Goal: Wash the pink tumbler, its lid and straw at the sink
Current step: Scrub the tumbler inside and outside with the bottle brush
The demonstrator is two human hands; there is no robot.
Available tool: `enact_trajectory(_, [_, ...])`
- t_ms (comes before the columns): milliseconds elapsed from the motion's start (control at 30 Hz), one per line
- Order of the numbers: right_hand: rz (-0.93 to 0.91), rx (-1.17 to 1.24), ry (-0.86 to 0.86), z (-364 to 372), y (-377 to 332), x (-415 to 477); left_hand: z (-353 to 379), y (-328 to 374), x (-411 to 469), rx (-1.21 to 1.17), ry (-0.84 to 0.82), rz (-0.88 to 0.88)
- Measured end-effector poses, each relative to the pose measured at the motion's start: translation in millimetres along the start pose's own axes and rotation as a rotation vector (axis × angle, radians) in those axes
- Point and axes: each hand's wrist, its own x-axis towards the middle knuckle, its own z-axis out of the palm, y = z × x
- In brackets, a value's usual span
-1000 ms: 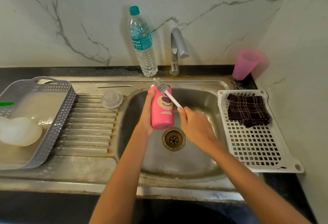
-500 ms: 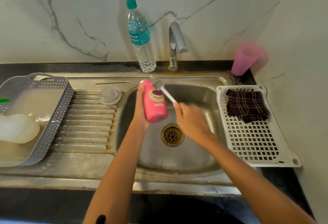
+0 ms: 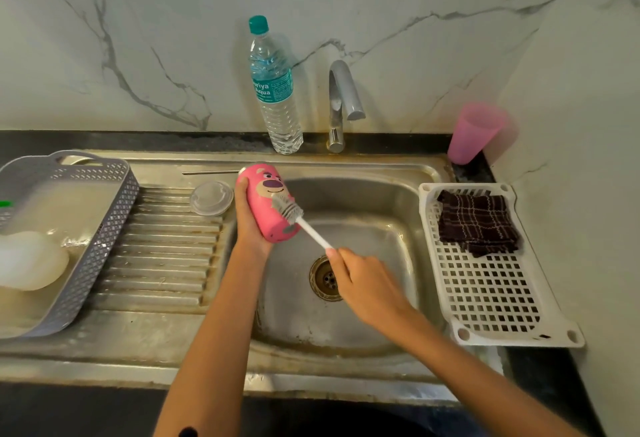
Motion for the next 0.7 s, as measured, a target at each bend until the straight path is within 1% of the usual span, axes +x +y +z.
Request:
enact_trajectory(67, [0.002,0.005,0.014,-0.7,0.9,3.8,-3.4,0.3,-2.8,0.060,-0.030,-0.022])
enact_trajectory(133, [0.054,-0.022,0.068,-8.2,-1.1,33.7,-1.2,-12.2,-11.2,0.173,-0.081,-0.076])
enact_trajectory(200, [0.084,-0.012,0.104,-17.8,-6.5,57.9,3.6,-21.6,-18.0,0.208,-0.082,-0.111])
enact_trajectory(267, [0.050,-0.039,0.088,-14.3,-6.5,57.8,6.2,-18.3,-17.4,0.166,-0.026,-0.083])
enact_trajectory(367, [-0.004,-0.060,0.036,-3.6,-1.3,16.4,3.4,-2.4,-7.6,0.081,0.027,-0.015])
enact_trajectory(433, [-0.008,-0.033,0.024,-3.0,4.5,4.1,-0.7,-0.6,-8.7,0.103,0.016,-0.021])
enact_trajectory(500, [0.009,-0.067,0.085,-9.5,5.0,21.6,-1.5,-10.7,-15.8,0.172,-0.036,-0.073])
enact_trajectory(567, [0.048,-0.071,0.128,-15.9,1.6,44.4,2.6,-21.0,-22.7,0.180,-0.075,-0.112])
enact_trajectory(633, [0.047,-0.028,0.134,-14.6,-0.4,51.3,8.2,-21.6,-25.2,0.136,-0.056,-0.078])
enact_trajectory(700, [0.029,0.000,0.083,-6.7,4.4,33.9,8.2,-12.7,-17.9,0.035,-0.013,0.001])
